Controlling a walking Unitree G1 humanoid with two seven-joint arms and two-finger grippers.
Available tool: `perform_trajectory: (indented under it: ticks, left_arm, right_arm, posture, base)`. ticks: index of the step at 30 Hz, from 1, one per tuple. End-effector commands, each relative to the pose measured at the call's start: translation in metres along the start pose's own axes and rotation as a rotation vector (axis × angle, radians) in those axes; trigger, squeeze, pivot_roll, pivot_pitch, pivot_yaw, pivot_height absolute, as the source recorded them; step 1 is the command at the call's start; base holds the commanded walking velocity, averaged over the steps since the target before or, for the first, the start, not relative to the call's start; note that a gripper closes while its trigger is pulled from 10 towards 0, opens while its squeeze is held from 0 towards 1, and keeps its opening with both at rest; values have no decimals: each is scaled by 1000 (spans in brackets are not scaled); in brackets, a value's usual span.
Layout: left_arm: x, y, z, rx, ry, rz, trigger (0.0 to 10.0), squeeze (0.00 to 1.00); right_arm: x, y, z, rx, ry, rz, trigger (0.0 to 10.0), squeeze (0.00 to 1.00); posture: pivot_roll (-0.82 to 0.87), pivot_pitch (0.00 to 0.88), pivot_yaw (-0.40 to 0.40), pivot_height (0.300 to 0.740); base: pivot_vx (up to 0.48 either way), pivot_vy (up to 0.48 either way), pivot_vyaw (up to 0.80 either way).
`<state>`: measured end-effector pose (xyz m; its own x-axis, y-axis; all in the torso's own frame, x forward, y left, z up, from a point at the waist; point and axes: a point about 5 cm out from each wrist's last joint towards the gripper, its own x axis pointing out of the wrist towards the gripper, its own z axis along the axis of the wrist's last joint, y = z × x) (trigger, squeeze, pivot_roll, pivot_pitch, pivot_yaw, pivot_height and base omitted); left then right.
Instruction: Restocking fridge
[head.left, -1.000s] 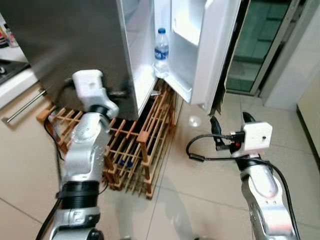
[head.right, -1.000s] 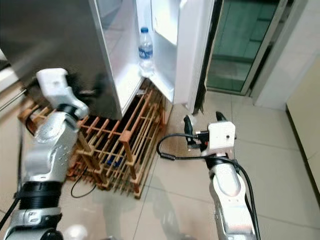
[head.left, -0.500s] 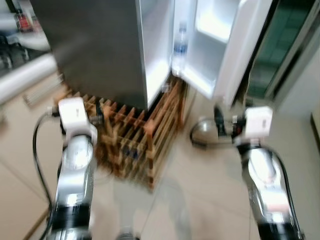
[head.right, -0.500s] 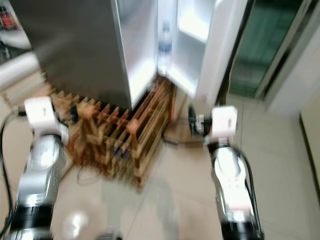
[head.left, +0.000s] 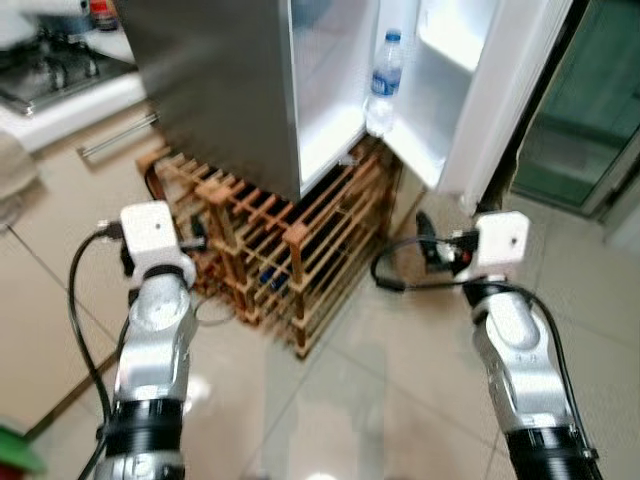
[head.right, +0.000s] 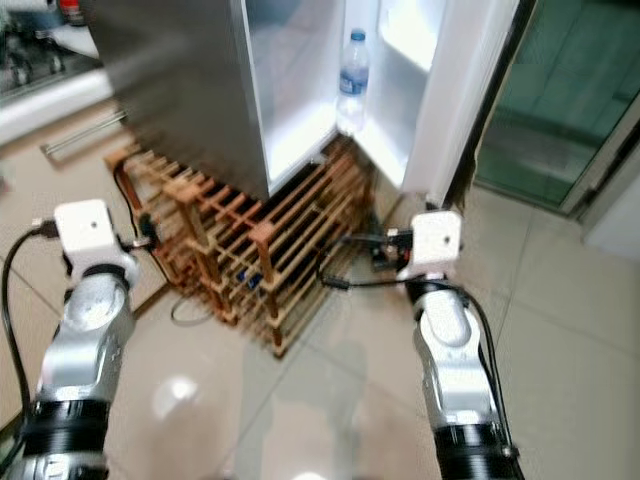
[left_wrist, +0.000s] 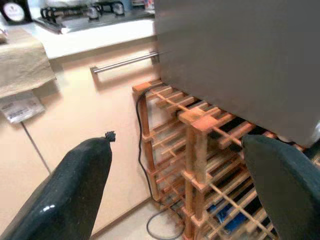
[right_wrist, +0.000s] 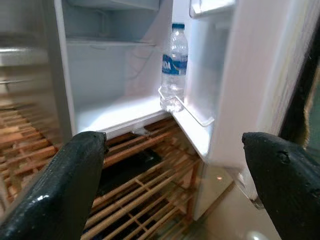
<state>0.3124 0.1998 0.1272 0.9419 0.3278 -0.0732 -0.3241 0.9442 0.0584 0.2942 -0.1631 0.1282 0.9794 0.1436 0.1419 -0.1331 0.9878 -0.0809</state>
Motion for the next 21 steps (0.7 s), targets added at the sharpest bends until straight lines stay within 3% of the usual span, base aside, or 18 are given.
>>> perform_trajectory:
  ticks: [1, 3, 5, 6, 9, 13, 21]
  left_arm:
    - [-1, -10, -4, 21, 29, -43, 10000, 0]
    - [-1, -12, -6, 33, 36, -52, 10000, 0]
    - [-7, -23, 0, 133, -51, -189, 10000, 0]
    - [-8, -21, 2, 140, -69, -191, 10000, 0]
    - [-10, -12, 2, 105, -59, -164, 10000, 0]
    - [-11, -9, 2, 51, -52, -143, 10000, 0]
    - [-8, -8, -1, 46, -23, -125, 10000, 0]
  right_arm:
    - [-1, -2, 2, 19, -13, 2, 10000, 0]
    - [-2, 1, 1, 19, -12, 18, 10000, 0]
    - [-6, 6, -4, 55, 16, 26, 10000, 0]
    - [-7, 6, -6, 79, 26, 22, 10000, 0]
    - [-9, 7, -8, 124, 40, 11, 10000, 0]
    - [-11, 9, -12, 118, 73, 4, 10000, 0]
    - [-13, 4, -15, 102, 89, -34, 10000, 0]
  posture:
    - [-50, 0, 36, 740]
    - [-50, 0, 37, 740]
    - [-51, 0, 37, 740]
    - [-52, 0, 39, 740]
    - [-50, 0, 39, 740]
    - [-47, 0, 38, 740]
    - [-49, 0, 38, 740]
  base:
    - [0, -431, 475]
    - [0, 0, 450]
    - [0, 0, 450]
    - [0, 0, 444]
    - [0, 0, 442]
    - [0, 0, 444]
    - [468, 0, 0]
